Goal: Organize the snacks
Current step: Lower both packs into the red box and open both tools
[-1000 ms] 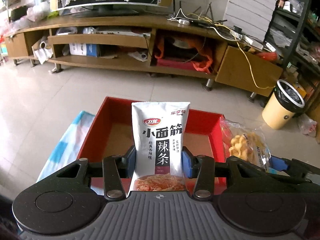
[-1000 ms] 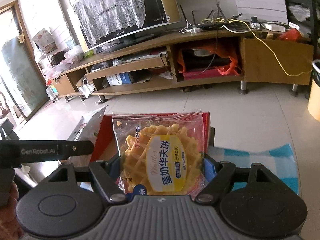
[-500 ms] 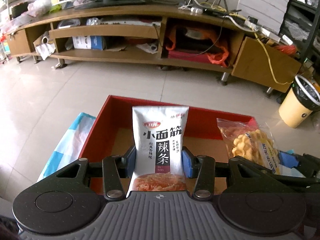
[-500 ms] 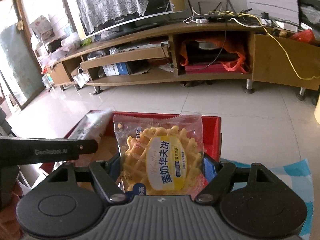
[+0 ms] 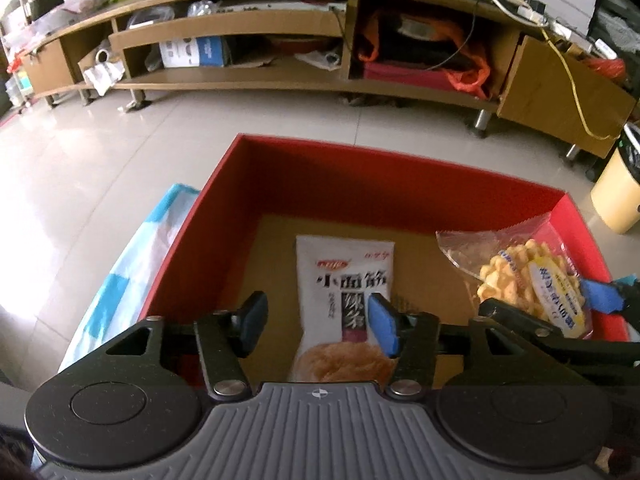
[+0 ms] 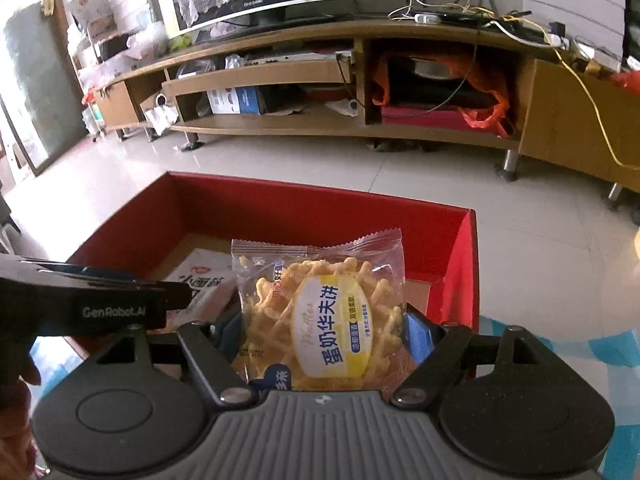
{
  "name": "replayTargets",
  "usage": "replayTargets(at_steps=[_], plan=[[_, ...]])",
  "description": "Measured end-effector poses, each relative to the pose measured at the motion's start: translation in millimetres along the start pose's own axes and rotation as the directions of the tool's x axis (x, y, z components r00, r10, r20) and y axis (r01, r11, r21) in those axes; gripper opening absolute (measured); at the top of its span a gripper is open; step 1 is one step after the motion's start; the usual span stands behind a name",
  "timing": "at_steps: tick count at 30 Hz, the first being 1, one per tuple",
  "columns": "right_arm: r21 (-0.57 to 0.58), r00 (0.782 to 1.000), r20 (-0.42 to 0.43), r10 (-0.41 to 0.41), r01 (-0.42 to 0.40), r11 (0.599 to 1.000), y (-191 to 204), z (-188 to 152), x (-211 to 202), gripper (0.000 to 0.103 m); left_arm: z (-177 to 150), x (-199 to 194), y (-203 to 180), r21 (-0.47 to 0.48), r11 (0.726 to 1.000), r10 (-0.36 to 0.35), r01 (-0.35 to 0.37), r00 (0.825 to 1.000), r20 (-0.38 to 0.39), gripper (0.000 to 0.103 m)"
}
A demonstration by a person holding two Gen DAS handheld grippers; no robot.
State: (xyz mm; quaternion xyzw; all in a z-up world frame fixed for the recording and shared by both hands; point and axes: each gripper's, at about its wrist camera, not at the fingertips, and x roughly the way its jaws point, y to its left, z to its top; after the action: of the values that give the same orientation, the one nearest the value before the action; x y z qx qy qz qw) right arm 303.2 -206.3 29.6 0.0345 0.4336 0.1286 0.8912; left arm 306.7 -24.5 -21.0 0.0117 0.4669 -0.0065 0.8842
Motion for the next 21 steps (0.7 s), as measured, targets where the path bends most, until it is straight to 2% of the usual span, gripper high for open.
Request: replayTargets(at_steps=[1,6,10,21], plan=[[-0.007,1.0,0.0,-0.001,0.001,1.0,2,-1,0,0.078,-1,0,0,0.005,1.0,0.007,-0.007,1.0,-0.002,0.069],[-0.068,0.999,-0.022,-0.026,0.025,0.997,11,-8,-2,0.079,-10,-7,-1,0.014,1.0,0.01,-0.01,1.0,-0.023,0.07],[-0.081,0.998,-0.048,-0.034,0.03,0.996,12,-10,-7,0.081,-20,-18,-5,0.059,0.997,0.042,-0.041,0.999,-0.013,0.08],[-0.043,0.993,-0.114,-0.01,0.005,0.999,9,-22,-28,0.081,-39,-38,3,-0.023,0.999,-0.045,0.043,0.995,-0.091,0.081]])
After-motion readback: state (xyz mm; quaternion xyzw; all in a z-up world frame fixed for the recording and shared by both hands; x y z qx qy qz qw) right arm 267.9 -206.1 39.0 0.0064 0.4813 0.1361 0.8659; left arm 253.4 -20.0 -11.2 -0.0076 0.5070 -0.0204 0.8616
